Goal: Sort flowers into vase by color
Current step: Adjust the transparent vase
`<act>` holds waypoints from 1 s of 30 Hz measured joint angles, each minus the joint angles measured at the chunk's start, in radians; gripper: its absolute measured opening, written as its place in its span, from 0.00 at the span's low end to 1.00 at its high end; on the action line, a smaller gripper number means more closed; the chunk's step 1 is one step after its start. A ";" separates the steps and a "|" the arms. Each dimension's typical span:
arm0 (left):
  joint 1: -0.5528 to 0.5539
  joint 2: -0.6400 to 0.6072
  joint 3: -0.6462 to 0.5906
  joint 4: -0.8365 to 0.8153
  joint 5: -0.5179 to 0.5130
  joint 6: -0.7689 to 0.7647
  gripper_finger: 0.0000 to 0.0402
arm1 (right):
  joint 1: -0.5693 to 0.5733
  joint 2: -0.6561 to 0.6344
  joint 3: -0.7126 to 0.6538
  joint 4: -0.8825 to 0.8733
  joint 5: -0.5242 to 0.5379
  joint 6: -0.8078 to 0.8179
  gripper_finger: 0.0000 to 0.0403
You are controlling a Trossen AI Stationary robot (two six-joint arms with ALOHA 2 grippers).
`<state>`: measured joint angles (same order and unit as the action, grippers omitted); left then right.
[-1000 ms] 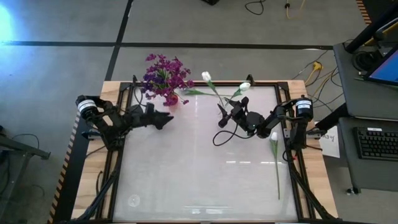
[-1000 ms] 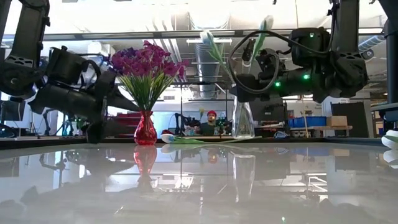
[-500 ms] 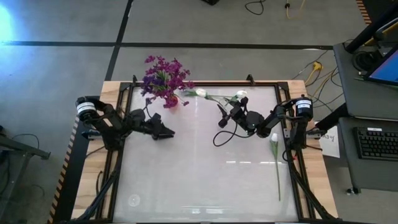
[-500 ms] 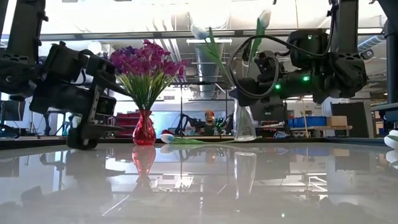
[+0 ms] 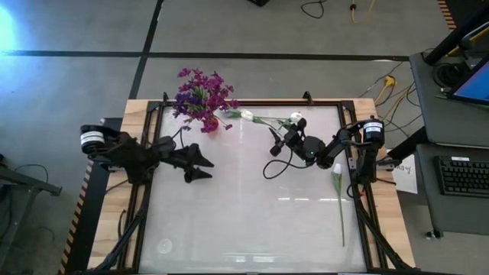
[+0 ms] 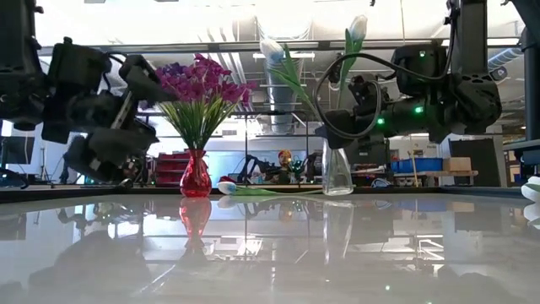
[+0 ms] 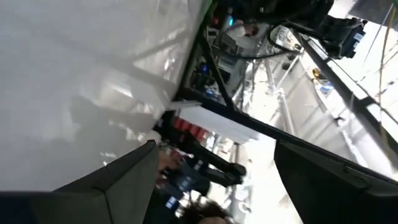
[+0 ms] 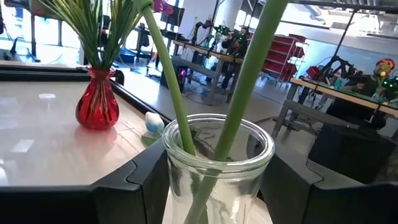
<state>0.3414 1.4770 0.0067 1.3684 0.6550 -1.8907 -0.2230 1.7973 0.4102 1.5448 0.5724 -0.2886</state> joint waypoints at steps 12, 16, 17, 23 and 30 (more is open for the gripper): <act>-0.300 -0.246 0.001 0.109 -0.014 -0.058 0.73 | -0.005 0.000 -0.004 -0.003 -0.006 0.051 0.49; -0.453 -0.277 0.001 0.071 -0.145 0.171 0.73 | -0.005 0.000 -0.002 0.018 -0.056 0.120 0.49; -0.474 -0.278 0.001 0.070 -0.160 0.260 0.73 | -0.005 0.000 -0.001 0.017 -0.057 0.137 0.49; -0.505 -0.279 0.001 0.052 -0.204 0.817 0.67 | -0.006 0.000 0.006 0.023 -0.092 0.184 0.49; -0.505 -0.279 0.058 -0.105 -0.240 1.341 0.58 | -0.005 0.000 0.046 0.026 -0.113 0.173 0.49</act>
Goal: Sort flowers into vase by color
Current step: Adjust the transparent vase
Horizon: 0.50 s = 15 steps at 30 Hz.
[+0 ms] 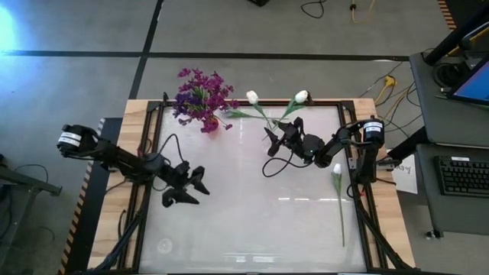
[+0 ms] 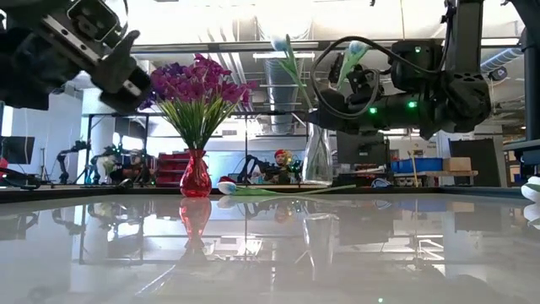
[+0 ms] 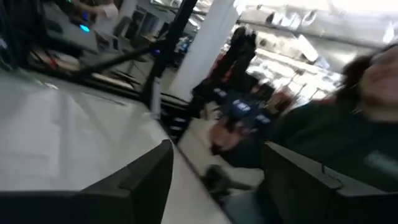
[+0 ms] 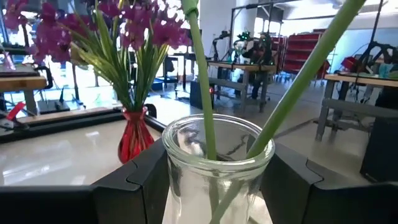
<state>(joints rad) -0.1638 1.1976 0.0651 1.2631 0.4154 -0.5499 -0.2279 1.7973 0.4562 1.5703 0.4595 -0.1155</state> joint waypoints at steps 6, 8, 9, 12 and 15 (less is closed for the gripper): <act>0.001 -0.008 0.017 -0.040 -0.065 0.147 0.49 | 0.000 0.000 0.013 0.000 0.000 -0.012 0.49; 0.001 -0.020 0.016 -0.096 -0.120 0.149 0.46 | 0.000 0.000 0.013 -0.001 0.001 -0.021 0.49; 0.001 -0.026 0.016 -0.131 -0.154 0.151 0.45 | 0.000 0.000 0.013 -0.002 0.000 -0.037 0.49; 0.001 -0.052 0.023 -0.235 -0.245 0.191 0.41 | 0.000 0.000 0.013 -0.012 -0.014 -0.083 0.49; 0.002 -0.080 0.057 -0.303 -0.268 0.251 0.38 | -0.002 0.000 0.013 -0.025 -0.015 -0.081 0.49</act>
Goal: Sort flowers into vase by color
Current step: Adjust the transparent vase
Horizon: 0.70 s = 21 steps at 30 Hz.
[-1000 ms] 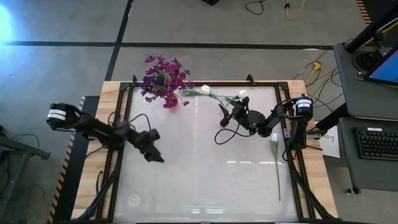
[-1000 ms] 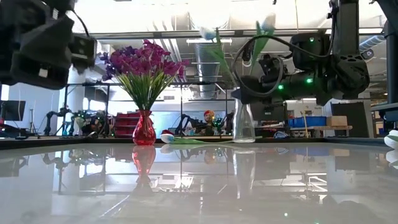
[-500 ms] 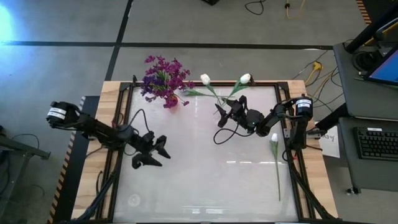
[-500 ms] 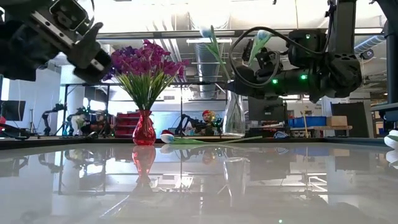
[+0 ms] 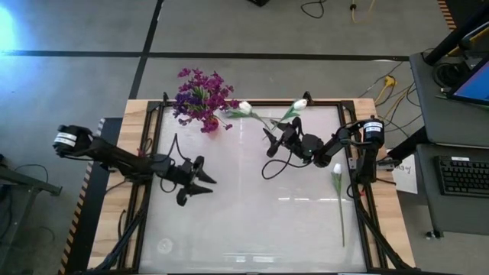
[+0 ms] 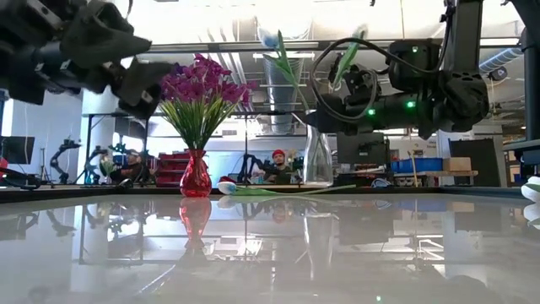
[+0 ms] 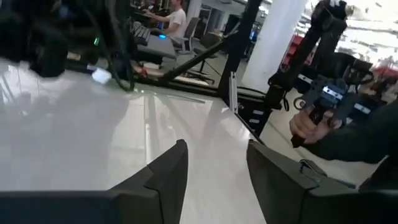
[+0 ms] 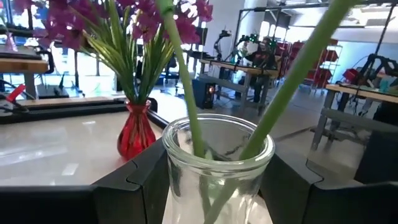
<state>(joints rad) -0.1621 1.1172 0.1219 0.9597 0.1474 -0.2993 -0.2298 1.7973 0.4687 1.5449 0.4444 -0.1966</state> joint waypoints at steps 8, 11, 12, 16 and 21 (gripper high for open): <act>0.002 -0.134 0.089 -0.382 -0.046 0.103 0.37 | -0.028 0.000 0.000 -0.077 0.003 0.056 0.49; 0.003 -0.211 0.139 -0.537 -0.056 0.143 0.37 | -0.028 0.000 0.000 -0.074 0.000 0.056 0.49; 0.003 -0.236 0.150 -0.572 -0.055 0.160 0.37 | -0.029 0.000 0.000 -0.074 0.001 0.056 0.49; 0.003 -0.344 0.142 -0.685 -0.076 0.198 0.37 | -0.033 0.000 0.000 -0.082 0.001 0.058 0.49; 0.003 -0.459 0.127 -0.762 -0.205 0.188 0.37 | -0.033 0.000 -0.001 -0.101 0.001 0.071 0.49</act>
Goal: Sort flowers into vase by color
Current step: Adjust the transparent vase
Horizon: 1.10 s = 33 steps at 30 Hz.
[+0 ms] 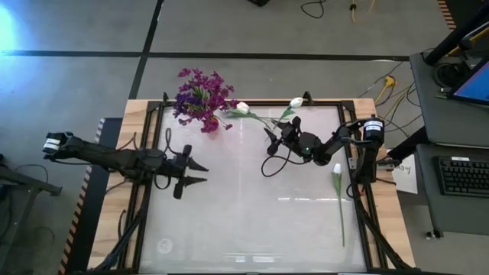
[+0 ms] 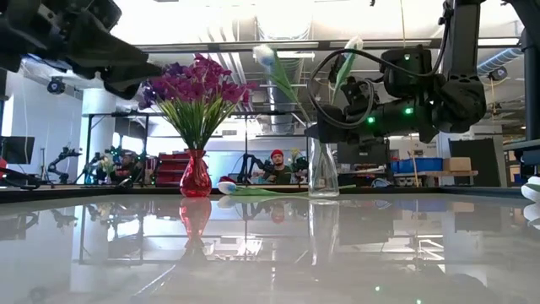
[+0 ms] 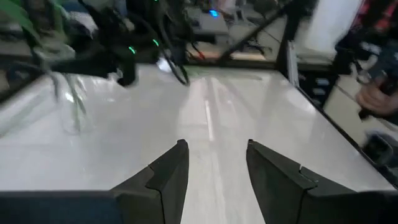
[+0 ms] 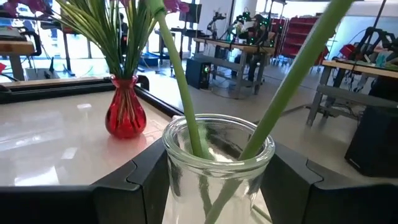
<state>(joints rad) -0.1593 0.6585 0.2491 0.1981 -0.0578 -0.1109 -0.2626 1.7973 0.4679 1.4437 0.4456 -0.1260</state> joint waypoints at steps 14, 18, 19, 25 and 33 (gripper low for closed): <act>0.000 -0.043 0.000 0.002 -0.013 0.020 0.37 | 0.000 0.000 0.000 -0.021 0.000 0.004 0.49; 0.000 -0.037 0.000 0.002 -0.014 0.013 0.37 | 0.000 -0.001 0.000 -0.024 0.001 0.021 0.49; 0.000 -0.037 0.000 0.002 -0.014 0.013 0.37 | 0.000 -0.001 0.000 -0.024 0.001 0.021 0.49; 0.000 -0.038 -0.001 0.002 -0.014 0.013 0.37 | 0.000 -0.001 0.000 -0.027 0.002 0.022 0.54; 0.000 -0.038 -0.001 0.002 -0.067 -0.010 0.37 | 0.001 -0.008 0.000 -0.038 0.002 0.029 0.71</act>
<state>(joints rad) -0.1593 0.6209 0.2485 0.2001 -0.1243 -0.1205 -0.2615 1.7890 0.4679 1.4055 0.4477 -0.0966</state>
